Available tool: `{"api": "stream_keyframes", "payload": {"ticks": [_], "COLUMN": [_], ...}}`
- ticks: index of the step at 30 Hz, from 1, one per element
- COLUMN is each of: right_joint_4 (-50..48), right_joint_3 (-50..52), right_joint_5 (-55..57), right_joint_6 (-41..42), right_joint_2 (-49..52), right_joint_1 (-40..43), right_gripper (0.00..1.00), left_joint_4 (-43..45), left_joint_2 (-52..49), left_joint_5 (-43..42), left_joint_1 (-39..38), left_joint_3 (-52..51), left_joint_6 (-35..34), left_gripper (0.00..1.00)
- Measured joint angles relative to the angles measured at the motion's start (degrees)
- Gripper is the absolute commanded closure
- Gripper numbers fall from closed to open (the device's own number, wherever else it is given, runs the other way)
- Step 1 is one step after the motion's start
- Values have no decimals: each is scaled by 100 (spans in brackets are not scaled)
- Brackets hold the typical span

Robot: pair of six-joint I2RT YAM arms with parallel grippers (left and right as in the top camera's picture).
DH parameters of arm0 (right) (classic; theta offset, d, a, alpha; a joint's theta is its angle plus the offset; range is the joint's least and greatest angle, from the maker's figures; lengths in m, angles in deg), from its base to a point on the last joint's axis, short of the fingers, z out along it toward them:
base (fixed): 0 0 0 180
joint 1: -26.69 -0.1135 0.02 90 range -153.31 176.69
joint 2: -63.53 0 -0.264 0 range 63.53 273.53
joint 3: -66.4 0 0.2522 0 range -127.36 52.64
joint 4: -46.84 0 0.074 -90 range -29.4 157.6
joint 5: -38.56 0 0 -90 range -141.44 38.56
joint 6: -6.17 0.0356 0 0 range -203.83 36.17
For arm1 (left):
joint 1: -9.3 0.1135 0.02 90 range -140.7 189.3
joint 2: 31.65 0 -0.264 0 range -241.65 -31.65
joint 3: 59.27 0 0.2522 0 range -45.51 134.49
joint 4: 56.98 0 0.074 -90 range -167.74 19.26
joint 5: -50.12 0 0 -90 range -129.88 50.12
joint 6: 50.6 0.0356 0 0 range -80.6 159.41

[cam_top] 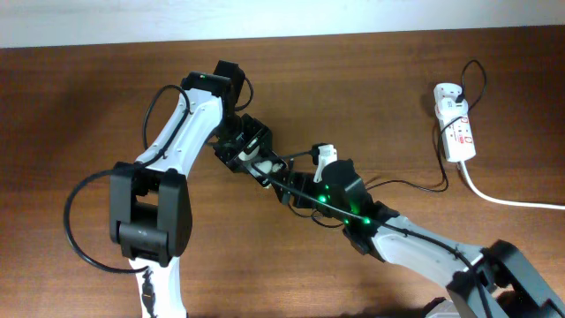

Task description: Plug charger to phone and switch on socket

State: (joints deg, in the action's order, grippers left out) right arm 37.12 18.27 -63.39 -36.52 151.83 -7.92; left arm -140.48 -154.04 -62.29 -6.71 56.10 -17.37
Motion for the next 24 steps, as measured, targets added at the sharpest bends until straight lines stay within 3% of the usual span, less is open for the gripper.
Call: {"api": "stream_keyframes", "payload": {"ticks": [10,14,18,21,22,23,24], "right_joint_4": [778,726,719,719,721,717,697], "right_joint_3": [-1268,-1381,-1381,-1381,-1381,-1381,-1386], "right_joint_5": [33,35,33,33,35,37,52], "right_joint_6": [262,310,424,476,496,562,643], "right_joint_2": [964,1019,1062,1088,1091,1095,1099], "right_joint_1": [-52,-70,-70,-70,-72,-70,-68], "right_gripper": [25,44,56,79,96,96,96], "left_joint_4": [168,170,170,170,170,168,170], "left_joint_2": [0,0,0,0,0,0,0], "left_joint_5": [46,61,61,63,63,70,59], "left_joint_1": [0,0,0,0,0,0,0], "left_joint_3": [0,0,0,0,0,0,0], "left_joint_6": [-247,-289,-310,-310,-310,-310,-310], "left_gripper": [100,100,100,100,93,39,18]}}
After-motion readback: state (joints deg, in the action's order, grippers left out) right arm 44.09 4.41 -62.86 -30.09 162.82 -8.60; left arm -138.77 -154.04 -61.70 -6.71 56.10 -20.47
